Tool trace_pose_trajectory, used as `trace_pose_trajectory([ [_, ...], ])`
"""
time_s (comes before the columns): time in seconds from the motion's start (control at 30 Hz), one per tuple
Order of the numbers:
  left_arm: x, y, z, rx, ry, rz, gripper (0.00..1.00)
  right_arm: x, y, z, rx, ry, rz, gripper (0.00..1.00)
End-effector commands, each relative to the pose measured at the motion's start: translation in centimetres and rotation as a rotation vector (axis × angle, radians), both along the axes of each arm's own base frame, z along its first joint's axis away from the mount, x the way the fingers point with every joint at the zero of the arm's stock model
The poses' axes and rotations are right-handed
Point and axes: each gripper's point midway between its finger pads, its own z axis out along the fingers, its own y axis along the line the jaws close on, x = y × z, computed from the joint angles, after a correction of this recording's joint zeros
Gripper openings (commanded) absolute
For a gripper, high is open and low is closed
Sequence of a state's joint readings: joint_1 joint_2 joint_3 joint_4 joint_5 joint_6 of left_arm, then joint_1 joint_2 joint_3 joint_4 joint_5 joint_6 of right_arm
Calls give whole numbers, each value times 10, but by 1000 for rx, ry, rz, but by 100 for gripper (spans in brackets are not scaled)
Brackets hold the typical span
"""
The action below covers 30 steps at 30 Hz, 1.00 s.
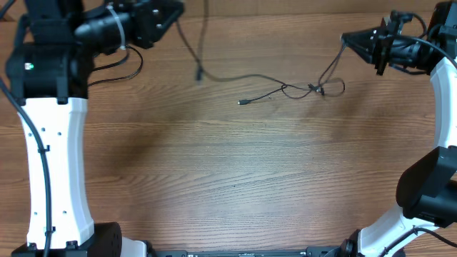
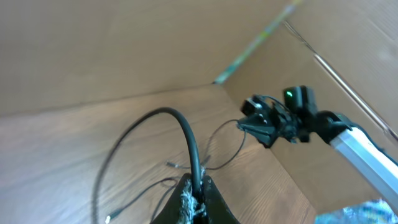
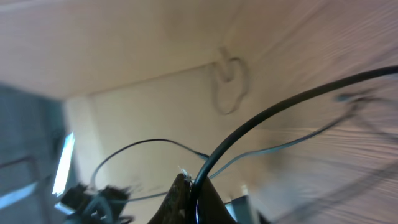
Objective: Untangle cables
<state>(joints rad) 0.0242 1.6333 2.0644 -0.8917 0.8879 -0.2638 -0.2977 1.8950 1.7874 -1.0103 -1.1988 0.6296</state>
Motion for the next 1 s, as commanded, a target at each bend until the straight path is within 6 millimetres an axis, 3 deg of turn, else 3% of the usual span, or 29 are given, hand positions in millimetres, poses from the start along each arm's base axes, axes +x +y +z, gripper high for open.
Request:
trace_pose_trajectory([
  [0.0,3,34,5,-14,45,154,4,-2,-18,-15,-203,-8,-70,4],
  [0.1,12,71,0,-78,144,318,4,-3,-42,-45,-378,101,-159,4],
  [0.27,14,136,0,-281,300,536,4,-23,-100,-91,-739,316,-314,4],
  [0.37,7,155,13,-405,328,526,4,-31,-114,-98,-821,365,-341,4],
  [0.47,-2,159,40,-492,291,426,4,-32,-111,-98,-810,367,-331,4],
  [0.57,-8,151,54,-589,346,355,4,-30,-97,-95,-771,334,-284,8],
  [0.63,-9,144,56,-652,422,342,4,-27,-83,-92,-756,286,-223,24],
  [0.67,-10,139,56,-679,459,333,4,-26,-74,-91,-754,260,-186,36],
  [0.77,-9,119,56,-724,543,303,4,-24,-35,-86,-756,118,-6,95],
  [0.8,-8,114,56,-724,550,301,4,-25,-21,-84,-757,58,64,100],
  [0.97,0,90,51,-719,579,310,4,-37,61,-70,-686,-229,388,100],
])
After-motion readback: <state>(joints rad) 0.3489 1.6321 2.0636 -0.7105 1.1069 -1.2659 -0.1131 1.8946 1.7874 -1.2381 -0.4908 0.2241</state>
